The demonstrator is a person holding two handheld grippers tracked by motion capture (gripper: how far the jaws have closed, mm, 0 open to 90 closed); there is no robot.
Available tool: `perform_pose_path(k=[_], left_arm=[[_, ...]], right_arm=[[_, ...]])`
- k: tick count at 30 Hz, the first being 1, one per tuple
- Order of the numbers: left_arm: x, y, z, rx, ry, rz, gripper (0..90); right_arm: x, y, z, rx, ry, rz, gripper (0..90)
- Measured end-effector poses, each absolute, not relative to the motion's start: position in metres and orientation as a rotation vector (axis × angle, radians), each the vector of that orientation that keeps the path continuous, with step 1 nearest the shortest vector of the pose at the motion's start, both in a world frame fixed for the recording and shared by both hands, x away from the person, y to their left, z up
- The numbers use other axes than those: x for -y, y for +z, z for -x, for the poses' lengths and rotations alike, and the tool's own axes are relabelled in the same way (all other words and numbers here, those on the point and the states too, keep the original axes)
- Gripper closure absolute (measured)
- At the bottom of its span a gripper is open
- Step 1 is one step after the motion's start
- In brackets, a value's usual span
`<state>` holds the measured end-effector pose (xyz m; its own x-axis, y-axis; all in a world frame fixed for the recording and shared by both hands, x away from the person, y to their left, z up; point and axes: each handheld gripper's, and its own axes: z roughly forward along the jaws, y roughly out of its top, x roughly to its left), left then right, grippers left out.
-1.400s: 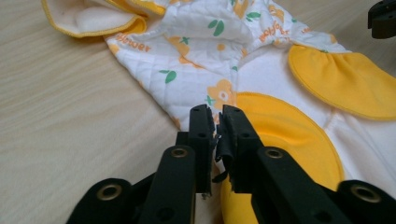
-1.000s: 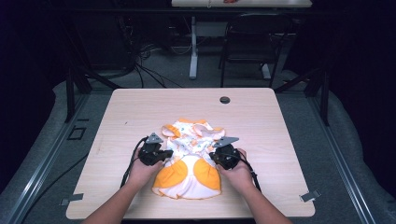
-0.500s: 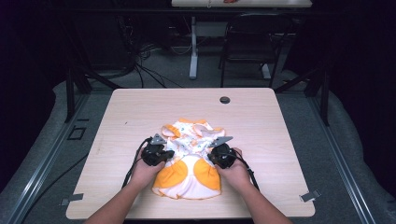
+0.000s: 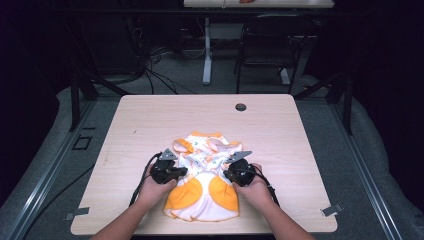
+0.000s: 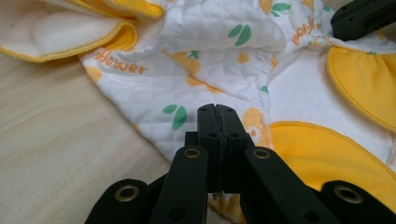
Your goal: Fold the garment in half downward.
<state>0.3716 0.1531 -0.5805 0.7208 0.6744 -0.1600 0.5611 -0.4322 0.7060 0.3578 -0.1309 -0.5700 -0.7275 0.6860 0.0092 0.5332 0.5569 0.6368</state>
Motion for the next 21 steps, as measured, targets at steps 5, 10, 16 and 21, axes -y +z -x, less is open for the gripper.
perform_pose_path(k=[5, 10, 16, 21], left_arm=[[-0.153, -0.58, -0.366, -0.921, 0.18, -2.159, 90.0], [-0.155, -0.581, -0.361, -0.919, 0.176, -2.146, 90.0], [-0.155, -0.581, -0.354, -0.916, 0.173, -2.142, 90.0], [-0.155, -0.582, -0.351, -0.907, 0.177, -2.145, 89.9]], right_arm=[[0.131, -0.57, -0.351, -2.572, 0.921, -0.998, 89.1], [0.133, -0.57, -0.344, -2.577, 0.928, -0.957, 88.6], [0.134, -0.57, -0.342, -2.586, 0.924, -0.959, 88.6], [0.135, -0.57, -0.341, -2.592, 0.925, -0.962, 88.7]])
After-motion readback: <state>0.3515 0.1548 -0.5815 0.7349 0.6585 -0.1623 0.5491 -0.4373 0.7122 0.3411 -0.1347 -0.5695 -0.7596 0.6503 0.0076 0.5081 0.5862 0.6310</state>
